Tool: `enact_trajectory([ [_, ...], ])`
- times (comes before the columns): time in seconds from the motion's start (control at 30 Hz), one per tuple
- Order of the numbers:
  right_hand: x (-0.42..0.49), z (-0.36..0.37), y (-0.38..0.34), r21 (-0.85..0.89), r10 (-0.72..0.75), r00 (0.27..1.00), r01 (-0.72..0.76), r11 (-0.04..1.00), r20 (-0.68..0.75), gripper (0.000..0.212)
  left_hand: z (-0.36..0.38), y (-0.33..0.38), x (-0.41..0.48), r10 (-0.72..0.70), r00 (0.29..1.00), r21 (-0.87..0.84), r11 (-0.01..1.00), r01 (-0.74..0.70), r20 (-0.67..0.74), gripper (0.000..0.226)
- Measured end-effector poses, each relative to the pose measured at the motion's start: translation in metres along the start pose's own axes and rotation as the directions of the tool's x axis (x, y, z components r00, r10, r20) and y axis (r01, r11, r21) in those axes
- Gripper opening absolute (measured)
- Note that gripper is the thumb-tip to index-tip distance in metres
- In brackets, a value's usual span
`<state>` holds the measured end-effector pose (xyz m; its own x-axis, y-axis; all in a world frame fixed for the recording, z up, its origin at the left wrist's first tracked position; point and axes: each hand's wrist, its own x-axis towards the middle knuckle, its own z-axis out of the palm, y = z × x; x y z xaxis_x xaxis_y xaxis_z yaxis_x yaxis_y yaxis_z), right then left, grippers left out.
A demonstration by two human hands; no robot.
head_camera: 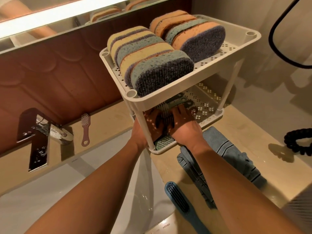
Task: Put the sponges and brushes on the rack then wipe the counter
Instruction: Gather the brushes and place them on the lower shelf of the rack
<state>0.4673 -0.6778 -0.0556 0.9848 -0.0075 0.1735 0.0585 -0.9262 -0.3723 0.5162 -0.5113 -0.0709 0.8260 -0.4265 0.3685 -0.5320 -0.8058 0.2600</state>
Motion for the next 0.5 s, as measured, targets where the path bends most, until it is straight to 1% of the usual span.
enact_trajectory([
  [0.17,-0.0003,0.0007,-0.0004,0.056,0.008,1.000,-0.008,0.998,0.011,0.052,0.0019,-0.0030,-0.0012,0.019,1.000,-0.014,1.000,-0.020,-0.014,0.033],
  [0.3,0.0003,0.0033,0.0009,0.042,0.007,1.000,-0.008,0.999,0.011,0.052,0.0031,-0.0052,-0.0013,0.003,1.000,-0.024,1.000,-0.003,0.007,0.031],
  [0.4,0.0021,0.0063,0.0010,0.038,-0.011,1.000,0.010,0.999,0.008,0.051,0.0018,-0.0077,-0.0027,-0.003,1.000,-0.041,0.999,0.003,-0.002,0.028],
  [0.5,0.0032,0.0075,0.0038,0.037,-0.017,1.000,0.016,0.999,0.013,0.049,0.0000,-0.0048,-0.0019,-0.008,1.000,-0.051,0.999,0.010,0.024,0.029],
])
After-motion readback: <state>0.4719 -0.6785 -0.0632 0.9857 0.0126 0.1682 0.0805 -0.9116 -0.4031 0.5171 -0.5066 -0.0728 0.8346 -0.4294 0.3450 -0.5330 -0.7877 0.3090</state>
